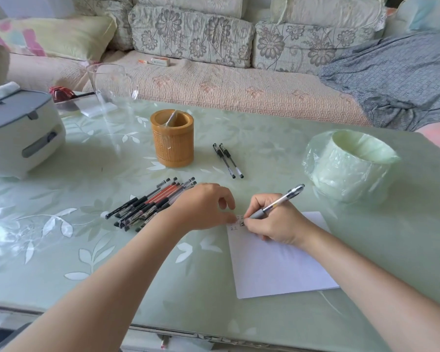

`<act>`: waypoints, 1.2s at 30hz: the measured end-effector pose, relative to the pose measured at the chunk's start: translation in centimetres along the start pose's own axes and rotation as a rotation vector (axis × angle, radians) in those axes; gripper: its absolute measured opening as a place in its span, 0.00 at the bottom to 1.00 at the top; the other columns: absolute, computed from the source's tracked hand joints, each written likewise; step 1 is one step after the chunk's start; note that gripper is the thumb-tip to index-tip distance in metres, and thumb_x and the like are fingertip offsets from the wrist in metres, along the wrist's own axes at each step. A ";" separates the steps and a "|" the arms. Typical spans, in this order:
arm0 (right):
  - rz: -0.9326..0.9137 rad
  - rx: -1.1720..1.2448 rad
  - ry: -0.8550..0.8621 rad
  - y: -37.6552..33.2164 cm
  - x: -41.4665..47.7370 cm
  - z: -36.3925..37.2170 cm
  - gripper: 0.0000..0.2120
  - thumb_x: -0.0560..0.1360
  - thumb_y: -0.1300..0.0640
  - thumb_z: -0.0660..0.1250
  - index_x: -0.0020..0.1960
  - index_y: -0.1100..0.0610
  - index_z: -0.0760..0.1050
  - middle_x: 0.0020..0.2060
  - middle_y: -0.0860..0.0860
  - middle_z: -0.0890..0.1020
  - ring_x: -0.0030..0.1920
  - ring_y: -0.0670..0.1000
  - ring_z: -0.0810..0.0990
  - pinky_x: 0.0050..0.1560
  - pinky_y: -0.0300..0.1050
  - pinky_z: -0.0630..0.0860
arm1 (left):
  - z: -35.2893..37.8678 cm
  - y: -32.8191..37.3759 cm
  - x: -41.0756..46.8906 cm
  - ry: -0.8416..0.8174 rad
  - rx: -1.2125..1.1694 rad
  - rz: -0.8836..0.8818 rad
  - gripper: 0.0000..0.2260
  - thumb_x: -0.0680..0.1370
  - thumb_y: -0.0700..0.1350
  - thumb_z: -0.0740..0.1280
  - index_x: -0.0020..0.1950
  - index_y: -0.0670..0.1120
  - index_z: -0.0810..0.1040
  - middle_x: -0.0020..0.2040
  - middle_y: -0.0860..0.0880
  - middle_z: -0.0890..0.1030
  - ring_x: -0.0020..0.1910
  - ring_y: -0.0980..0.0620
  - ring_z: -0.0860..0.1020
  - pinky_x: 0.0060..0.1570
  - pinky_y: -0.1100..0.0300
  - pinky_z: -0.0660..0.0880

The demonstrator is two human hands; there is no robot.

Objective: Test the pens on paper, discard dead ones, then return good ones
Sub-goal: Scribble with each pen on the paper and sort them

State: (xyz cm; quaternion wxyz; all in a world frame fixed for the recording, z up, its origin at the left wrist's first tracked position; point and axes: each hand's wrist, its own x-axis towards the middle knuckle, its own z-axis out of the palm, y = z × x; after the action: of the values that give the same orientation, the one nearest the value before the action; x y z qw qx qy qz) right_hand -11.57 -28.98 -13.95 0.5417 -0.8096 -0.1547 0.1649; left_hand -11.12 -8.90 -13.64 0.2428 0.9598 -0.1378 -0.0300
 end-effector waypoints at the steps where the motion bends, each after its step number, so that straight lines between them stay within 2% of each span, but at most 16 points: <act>1: -0.014 -0.022 0.003 0.1 0.0 0.1 0.10 0.71 0.67 0.70 0.35 0.57 0.74 0.25 0.50 0.74 0.24 0.48 0.71 0.27 0.39 0.67 | 0.0 0.0 0.0 0.001 0.005 -0.001 0.13 0.68 0.60 0.74 0.48 0.58 0.79 0.44 0.58 0.78 0.42 0.59 0.73 0.44 0.60 0.74; 5: -0.087 -0.066 0.011 0.5 0.2 0.5 0.09 0.67 0.63 0.70 0.33 0.54 0.73 0.27 0.47 0.74 0.27 0.45 0.68 0.29 0.38 0.64 | 0.1 0.0 0.1 0.000 0.007 -0.010 0.14 0.67 0.62 0.74 0.46 0.59 0.78 0.43 0.58 0.78 0.44 0.58 0.75 0.46 0.58 0.75; 10: -0.102 -0.017 0.007 0.9 0.3 0.3 0.11 0.68 0.66 0.70 0.33 0.55 0.71 0.25 0.46 0.72 0.25 0.44 0.67 0.28 0.38 0.62 | 0.1 0.1 0.2 -0.013 -0.002 -0.022 0.14 0.66 0.62 0.74 0.47 0.59 0.78 0.44 0.59 0.78 0.45 0.57 0.75 0.48 0.57 0.76; 15: -0.128 -0.066 0.038 1.1 0.4 0.3 0.10 0.65 0.60 0.71 0.31 0.57 0.70 0.25 0.46 0.71 0.28 0.45 0.66 0.30 0.40 0.61 | 0.2 0.1 0.1 0.001 0.009 -0.010 0.15 0.67 0.63 0.74 0.47 0.58 0.78 0.44 0.58 0.78 0.45 0.57 0.75 0.47 0.57 0.76; 30: -0.111 -0.030 0.025 0.9 0.2 0.0 0.12 0.66 0.58 0.71 0.32 0.58 0.68 0.26 0.48 0.69 0.28 0.46 0.64 0.29 0.41 0.58 | 0.2 0.4 0.5 -0.010 0.029 -0.033 0.16 0.67 0.64 0.73 0.48 0.59 0.78 0.45 0.59 0.78 0.44 0.57 0.74 0.43 0.60 0.72; 36: -0.114 -0.077 0.023 1.2 0.1 0.2 0.13 0.69 0.62 0.72 0.32 0.57 0.68 0.26 0.46 0.70 0.28 0.47 0.65 0.30 0.41 0.60 | 0.3 0.4 0.6 -0.011 0.015 -0.045 0.15 0.66 0.64 0.74 0.47 0.58 0.78 0.44 0.59 0.78 0.44 0.57 0.74 0.43 0.60 0.73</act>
State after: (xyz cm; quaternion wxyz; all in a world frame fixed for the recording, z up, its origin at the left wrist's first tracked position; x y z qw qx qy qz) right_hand -11.49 -29.20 -15.11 0.5204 -0.8215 -0.2007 0.1185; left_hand -10.65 -9.57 -13.71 0.2339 0.9643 -0.1177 -0.0397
